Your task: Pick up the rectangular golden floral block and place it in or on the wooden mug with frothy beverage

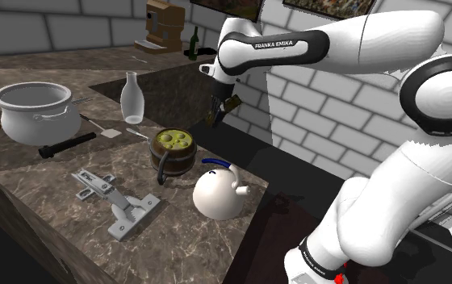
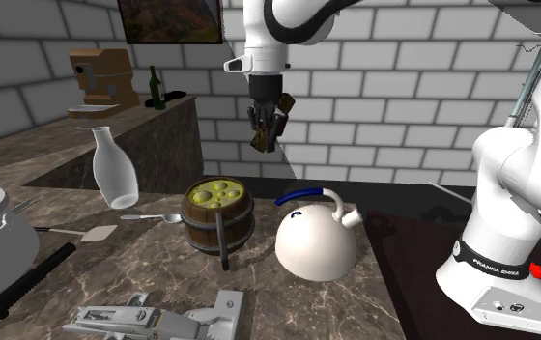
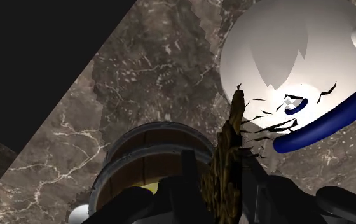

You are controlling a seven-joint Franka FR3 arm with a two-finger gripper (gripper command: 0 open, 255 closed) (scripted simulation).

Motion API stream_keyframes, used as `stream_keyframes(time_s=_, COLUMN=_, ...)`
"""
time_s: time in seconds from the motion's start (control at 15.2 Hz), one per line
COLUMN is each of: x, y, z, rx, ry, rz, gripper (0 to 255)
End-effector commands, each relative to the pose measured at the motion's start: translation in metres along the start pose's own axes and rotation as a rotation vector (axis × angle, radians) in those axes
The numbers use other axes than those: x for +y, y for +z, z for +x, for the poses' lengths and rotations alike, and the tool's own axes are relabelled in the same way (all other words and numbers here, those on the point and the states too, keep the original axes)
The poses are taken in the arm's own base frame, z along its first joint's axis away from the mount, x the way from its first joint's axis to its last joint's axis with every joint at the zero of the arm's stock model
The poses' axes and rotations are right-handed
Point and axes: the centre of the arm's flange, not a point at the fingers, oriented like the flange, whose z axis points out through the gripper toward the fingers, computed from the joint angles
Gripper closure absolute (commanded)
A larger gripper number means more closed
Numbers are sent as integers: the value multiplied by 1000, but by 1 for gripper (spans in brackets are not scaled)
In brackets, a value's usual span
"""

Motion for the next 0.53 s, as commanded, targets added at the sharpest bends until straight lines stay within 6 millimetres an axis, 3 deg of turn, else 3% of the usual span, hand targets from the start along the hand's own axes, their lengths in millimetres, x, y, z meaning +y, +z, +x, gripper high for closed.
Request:
stream_keyframes(time_s=0.0, x=2, y=-1, z=25, rx=0, ry=0, rz=0, gripper=255)
stream_keyframes(time_s=0.46, x=5, y=-1, z=117, rx=0, ry=0, rz=0, gripper=255)
